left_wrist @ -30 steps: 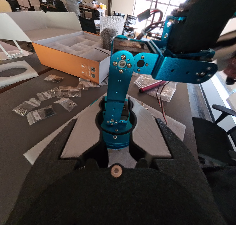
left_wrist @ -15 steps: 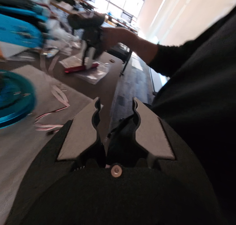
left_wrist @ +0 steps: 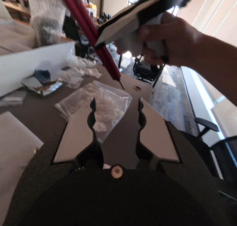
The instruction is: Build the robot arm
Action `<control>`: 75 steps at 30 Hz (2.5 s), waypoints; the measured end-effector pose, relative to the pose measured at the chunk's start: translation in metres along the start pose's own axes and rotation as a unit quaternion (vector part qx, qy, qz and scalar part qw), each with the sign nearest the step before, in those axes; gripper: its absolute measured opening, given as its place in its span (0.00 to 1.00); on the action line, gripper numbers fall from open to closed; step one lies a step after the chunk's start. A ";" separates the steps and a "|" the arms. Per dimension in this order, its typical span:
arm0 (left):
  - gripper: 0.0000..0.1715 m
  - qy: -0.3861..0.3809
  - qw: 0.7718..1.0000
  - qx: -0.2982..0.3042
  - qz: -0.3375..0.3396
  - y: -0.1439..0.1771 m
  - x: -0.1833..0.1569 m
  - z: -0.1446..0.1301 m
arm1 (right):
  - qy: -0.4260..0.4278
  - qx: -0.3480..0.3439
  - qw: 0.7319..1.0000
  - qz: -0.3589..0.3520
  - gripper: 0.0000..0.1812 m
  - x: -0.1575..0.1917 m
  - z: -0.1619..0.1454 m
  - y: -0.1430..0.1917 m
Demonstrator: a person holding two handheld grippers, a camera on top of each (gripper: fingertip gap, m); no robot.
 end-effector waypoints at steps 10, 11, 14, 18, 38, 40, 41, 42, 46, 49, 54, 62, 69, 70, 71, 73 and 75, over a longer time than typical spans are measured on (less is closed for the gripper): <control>0.09 -0.193 0.975 -0.092 0.062 0.042 -0.025 0.064 | 0.022 -0.311 0.950 -0.016 0.11 0.138 0.043 0.062; 0.08 -0.241 0.964 -0.088 0.076 0.050 -0.027 0.062 | 0.038 -0.304 0.951 -0.033 0.11 0.148 0.039 0.063; 0.08 -0.382 0.915 -0.085 0.100 0.071 -0.031 0.058 | 0.089 -0.253 0.958 -0.100 0.12 0.175 0.027 0.055; 0.08 -0.496 0.860 -0.068 0.100 0.092 -0.042 0.051 | 0.150 -0.180 0.958 -0.165 0.11 0.197 0.018 0.037; 0.11 -0.561 0.814 -0.108 0.107 0.136 -0.066 0.062 | 0.224 -0.169 0.924 -0.261 0.11 0.233 0.016 0.036; 0.10 -0.583 0.802 -0.081 0.107 0.130 -0.063 0.058 | 0.197 -0.185 0.929 -0.251 0.12 0.231 0.015 0.035; 0.10 -0.586 0.799 -0.082 0.106 0.129 -0.064 0.058 | 0.193 -0.195 0.929 -0.249 0.12 0.231 0.016 0.034; 0.10 -0.592 0.794 -0.082 0.106 0.129 -0.065 0.057 | 0.196 -0.200 0.926 -0.252 0.12 0.232 0.016 0.033; 0.09 -0.605 0.783 -0.073 0.123 0.128 -0.062 0.056 | 0.196 -0.179 0.930 -0.254 0.11 0.228 0.015 0.029; 0.10 -0.601 0.785 -0.080 0.126 0.131 -0.062 0.059 | 0.201 -0.186 0.928 -0.251 0.11 0.229 0.017 0.030; 0.10 -0.597 0.785 -0.090 0.137 0.133 -0.059 0.063 | 0.210 -0.198 0.922 -0.257 0.11 0.229 0.021 0.029; 0.24 -0.416 0.901 -0.091 0.080 0.166 -0.032 0.057 | 0.176 -0.222 0.921 -0.268 0.11 0.219 0.024 0.044; 0.21 -0.202 0.967 -0.127 0.090 0.237 0.027 0.053 | 0.154 -0.287 0.914 -0.244 0.11 0.209 0.046 0.026; 0.21 -0.181 0.968 -0.136 0.108 0.247 0.041 0.059 | 0.153 -0.300 0.910 -0.243 0.11 0.206 0.054 0.020; 0.21 -0.164 0.967 -0.147 0.126 0.257 0.055 0.066 | 0.151 -0.312 0.907 -0.239 0.11 0.202 0.063 0.013; 0.23 -0.136 0.965 -0.158 0.157 0.268 0.083 0.078 | 0.153 -0.350 0.892 -0.242 0.12 0.194 0.080 0.001; 0.29 -0.120 0.968 -0.151 0.159 0.264 0.106 0.081 | 0.154 -0.379 0.885 -0.224 0.12 0.185 0.092 -0.019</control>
Point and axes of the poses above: each gripper's, where its closed fingertips meet, y back along the fingers, z out of its top, x = y × z across the jaws, the point moved 2 cm from there along y, back along the fingers, and after that the axes turned 10 degrees about x, right-handed, at the moved point
